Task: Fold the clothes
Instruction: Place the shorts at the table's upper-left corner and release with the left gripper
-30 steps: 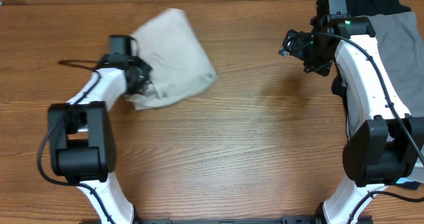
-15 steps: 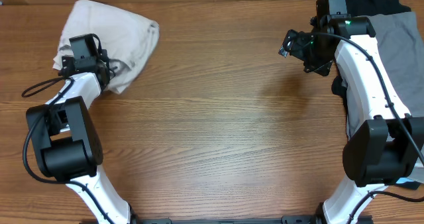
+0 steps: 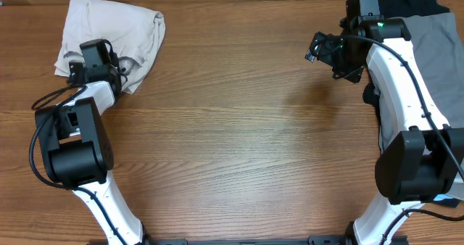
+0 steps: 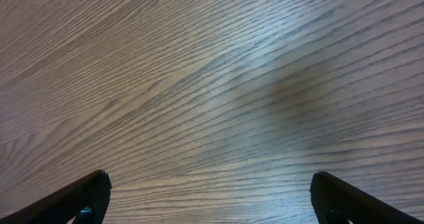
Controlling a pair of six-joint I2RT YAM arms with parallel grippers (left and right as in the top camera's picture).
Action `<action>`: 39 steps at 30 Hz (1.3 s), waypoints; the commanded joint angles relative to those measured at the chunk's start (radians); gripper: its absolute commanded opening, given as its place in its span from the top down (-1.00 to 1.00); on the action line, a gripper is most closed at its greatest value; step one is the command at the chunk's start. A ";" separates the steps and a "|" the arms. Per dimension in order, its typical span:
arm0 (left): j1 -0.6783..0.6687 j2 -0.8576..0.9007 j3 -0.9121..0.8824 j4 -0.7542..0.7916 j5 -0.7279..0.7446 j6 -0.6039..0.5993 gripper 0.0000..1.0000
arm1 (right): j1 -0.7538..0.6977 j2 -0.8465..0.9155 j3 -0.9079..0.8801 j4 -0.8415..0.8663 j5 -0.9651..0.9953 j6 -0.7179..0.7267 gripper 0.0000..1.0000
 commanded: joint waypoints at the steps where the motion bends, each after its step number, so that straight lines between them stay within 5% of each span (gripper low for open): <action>1: 0.016 -0.010 0.003 0.028 -0.005 0.093 0.92 | 0.002 -0.014 0.011 0.005 0.009 -0.003 -1.00; 18: 0.123 -0.025 0.003 -0.145 -0.098 0.064 0.91 | 0.002 -0.014 0.011 0.013 0.009 0.001 -1.00; 27: 0.144 -0.025 0.003 -0.049 -0.072 0.229 0.91 | 0.002 -0.014 0.011 0.024 0.009 0.001 -1.00; 28: 0.144 -0.025 0.003 -0.037 -0.072 0.241 0.86 | 0.002 -0.014 0.011 0.024 0.009 0.001 -1.00; 30: 0.144 -0.025 0.003 -0.012 -0.060 0.281 0.24 | 0.002 -0.014 0.011 0.025 0.009 0.001 -1.00; 32: 0.144 -0.026 0.003 0.028 -0.015 0.370 -0.89 | 0.002 -0.014 0.011 0.028 0.009 0.001 -1.00; 39: 0.149 -0.146 0.003 0.071 0.204 0.563 -1.00 | 0.001 -0.014 0.011 0.043 0.009 0.001 -1.00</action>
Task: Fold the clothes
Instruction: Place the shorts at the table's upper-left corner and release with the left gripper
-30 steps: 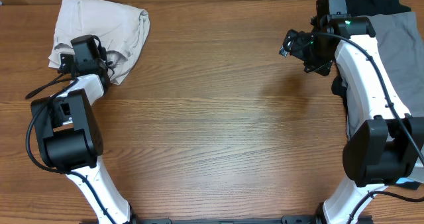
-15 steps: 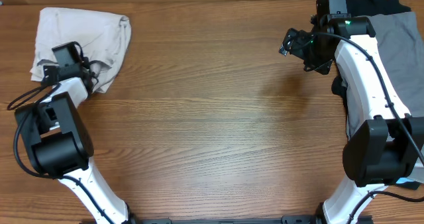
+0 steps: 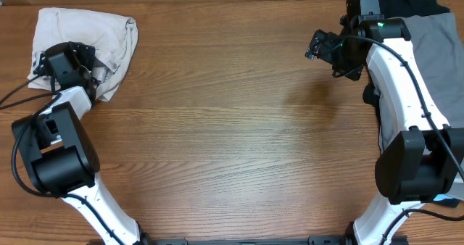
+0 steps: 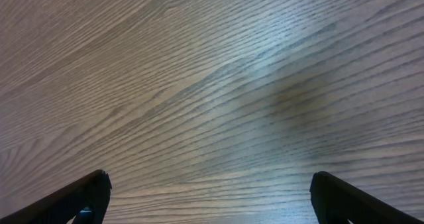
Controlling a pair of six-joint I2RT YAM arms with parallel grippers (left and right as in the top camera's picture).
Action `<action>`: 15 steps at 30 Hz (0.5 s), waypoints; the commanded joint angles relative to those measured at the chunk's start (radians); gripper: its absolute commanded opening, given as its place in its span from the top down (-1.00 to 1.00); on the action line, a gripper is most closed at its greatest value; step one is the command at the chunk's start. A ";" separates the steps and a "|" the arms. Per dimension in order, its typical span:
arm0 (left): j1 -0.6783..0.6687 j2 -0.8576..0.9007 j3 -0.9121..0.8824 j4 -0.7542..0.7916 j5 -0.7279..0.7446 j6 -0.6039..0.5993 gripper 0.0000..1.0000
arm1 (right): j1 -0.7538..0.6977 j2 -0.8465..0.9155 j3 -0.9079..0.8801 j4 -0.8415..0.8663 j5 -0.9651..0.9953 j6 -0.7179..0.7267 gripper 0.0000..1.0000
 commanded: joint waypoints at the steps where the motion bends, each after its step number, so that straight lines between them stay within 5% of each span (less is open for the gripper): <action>1: 0.004 -0.155 0.002 -0.026 0.119 0.153 -1.00 | 0.001 -0.015 0.012 0.010 0.007 0.001 -1.00; 9: 0.005 -0.533 0.002 -0.297 0.133 0.523 -0.99 | 0.001 -0.079 0.031 0.007 0.006 0.001 -1.00; 15: 0.004 -0.778 0.002 -0.543 0.134 0.574 -0.99 | 0.003 -0.204 0.171 -0.130 0.006 -0.008 -1.00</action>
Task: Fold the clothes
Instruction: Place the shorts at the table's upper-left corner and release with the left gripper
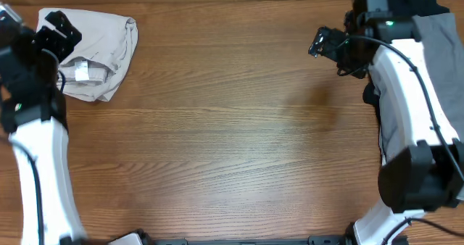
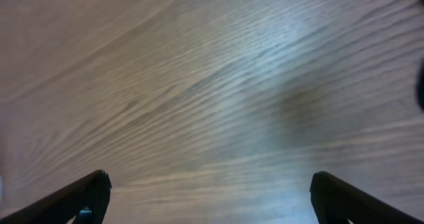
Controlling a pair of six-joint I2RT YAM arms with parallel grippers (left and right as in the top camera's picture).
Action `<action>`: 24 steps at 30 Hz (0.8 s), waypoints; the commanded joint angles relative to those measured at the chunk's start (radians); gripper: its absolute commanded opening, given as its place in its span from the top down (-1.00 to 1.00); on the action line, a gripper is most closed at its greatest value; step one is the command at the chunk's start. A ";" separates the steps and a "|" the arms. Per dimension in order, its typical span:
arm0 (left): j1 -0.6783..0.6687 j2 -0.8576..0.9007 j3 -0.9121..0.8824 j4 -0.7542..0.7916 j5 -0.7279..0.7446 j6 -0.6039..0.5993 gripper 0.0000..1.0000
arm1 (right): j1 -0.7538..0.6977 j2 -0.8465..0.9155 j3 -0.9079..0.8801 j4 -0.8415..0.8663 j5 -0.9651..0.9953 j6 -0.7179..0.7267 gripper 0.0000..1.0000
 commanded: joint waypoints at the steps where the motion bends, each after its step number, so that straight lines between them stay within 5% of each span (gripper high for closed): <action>1: 0.001 -0.084 0.000 -0.093 0.007 0.088 -1.00 | 0.003 -0.148 0.137 -0.067 0.006 -0.008 -1.00; 12: -0.001 -0.113 0.000 -0.224 0.007 0.088 -1.00 | 0.003 -0.406 0.257 -0.183 -0.005 -0.002 -1.00; 24: -0.001 -0.103 -0.001 -0.439 0.007 0.088 -1.00 | 0.003 -0.417 0.257 -0.244 0.026 -0.007 -1.00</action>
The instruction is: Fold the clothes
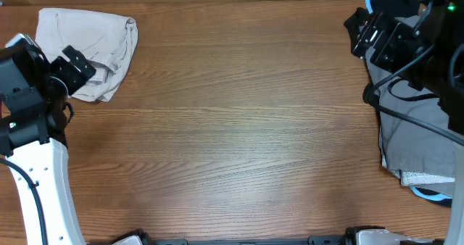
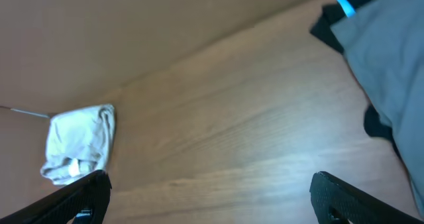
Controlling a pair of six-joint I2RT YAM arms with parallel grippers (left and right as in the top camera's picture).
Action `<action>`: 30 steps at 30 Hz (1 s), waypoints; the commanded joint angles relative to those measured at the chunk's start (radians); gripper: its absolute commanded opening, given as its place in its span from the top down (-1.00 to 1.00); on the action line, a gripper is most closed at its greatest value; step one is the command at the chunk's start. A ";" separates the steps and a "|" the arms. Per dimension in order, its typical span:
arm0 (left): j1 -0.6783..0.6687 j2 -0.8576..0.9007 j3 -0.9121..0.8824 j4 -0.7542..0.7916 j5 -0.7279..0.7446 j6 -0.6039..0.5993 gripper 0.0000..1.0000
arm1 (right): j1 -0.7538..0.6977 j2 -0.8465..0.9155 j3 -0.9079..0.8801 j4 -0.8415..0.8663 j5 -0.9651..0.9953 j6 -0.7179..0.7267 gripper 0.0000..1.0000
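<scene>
A folded beige cloth point(image 1: 90, 42) lies at the table's far left corner; the right wrist view shows the beige cloth point(image 2: 76, 151) small and far off. My left gripper point(image 1: 75, 67) hangs raised just off the cloth's near left edge, apart from it; its jaws cannot be made out. A pile of grey and black clothes point(image 1: 424, 122) covers the right edge. My right gripper point(image 1: 360, 26) is lifted high beside the pile's far end, and in its own view the right gripper point(image 2: 210, 177) is open and holds nothing.
The brown wooden table point(image 1: 239, 129) stretches between the two arms. A blue-trimmed garment point(image 1: 428, 193) sticks out at the near end of the pile. Cables trail from the right arm over the grey clothes point(image 2: 387, 58).
Both arms have pulled back and up. My right gripper has moved right toward the pile, and its camera now looks across the whole table. My left gripper has moved nearer, off the cloth.
My left gripper rested on the folded beige cloth some way in from the left edge. Then the cloth sat further left with the gripper still on it. Then the gripper stood at its far left corner. Now the cloth lies alone, and both arms are raised.
</scene>
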 commanded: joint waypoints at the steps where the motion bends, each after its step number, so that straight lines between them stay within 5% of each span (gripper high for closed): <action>1: -0.001 0.003 -0.001 -0.034 0.003 0.023 -1.00 | 0.003 0.008 0.002 -0.005 0.019 -0.011 -1.00; 7: -0.001 0.003 -0.001 -0.093 0.003 0.023 -1.00 | 0.022 -0.037 -0.067 0.099 0.021 -0.311 -1.00; 12: -0.001 0.003 -0.001 -0.093 0.003 0.023 -1.00 | 0.022 -0.177 -0.254 0.263 0.017 -0.347 -1.00; 30: -0.002 0.003 -0.001 -0.093 0.003 0.023 -1.00 | -0.013 -0.951 -1.566 1.218 -0.036 -0.344 -1.00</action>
